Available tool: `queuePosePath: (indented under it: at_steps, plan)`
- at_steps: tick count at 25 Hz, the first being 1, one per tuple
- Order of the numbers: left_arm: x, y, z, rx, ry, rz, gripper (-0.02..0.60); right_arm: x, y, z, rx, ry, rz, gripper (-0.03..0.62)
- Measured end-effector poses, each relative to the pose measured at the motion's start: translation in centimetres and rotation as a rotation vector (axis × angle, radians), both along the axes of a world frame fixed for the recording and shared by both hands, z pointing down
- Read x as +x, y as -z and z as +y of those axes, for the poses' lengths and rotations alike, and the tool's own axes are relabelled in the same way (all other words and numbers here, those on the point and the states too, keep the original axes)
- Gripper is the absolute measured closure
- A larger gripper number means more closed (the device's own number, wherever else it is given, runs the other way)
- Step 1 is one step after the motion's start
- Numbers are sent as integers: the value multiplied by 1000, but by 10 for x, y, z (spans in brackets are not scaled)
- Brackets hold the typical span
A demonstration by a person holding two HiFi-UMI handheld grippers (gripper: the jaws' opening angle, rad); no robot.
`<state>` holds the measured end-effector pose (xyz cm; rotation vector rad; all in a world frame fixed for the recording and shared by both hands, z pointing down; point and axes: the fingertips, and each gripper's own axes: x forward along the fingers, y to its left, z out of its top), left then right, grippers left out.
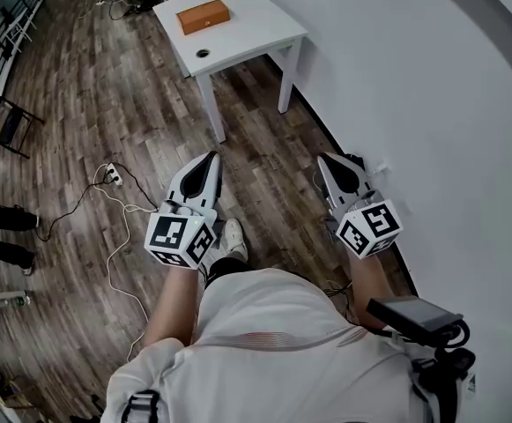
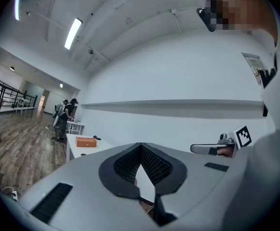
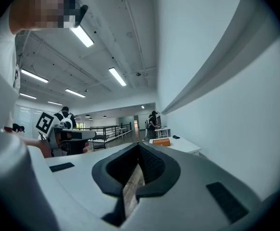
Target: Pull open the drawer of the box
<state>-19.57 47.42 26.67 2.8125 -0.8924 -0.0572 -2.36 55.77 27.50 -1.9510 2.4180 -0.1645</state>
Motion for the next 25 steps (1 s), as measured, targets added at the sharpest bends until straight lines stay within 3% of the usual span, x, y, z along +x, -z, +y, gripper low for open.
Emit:
queuePosePath:
  at_steps: [11, 25]
  plan:
    - [17, -14, -129, -42, -16, 2, 572, 13, -7, -119, -31, -18, 20, 591]
    - [-11, -20, -274, -65, -16, -5, 572, -19, -16, -273, -75, 1, 36, 591]
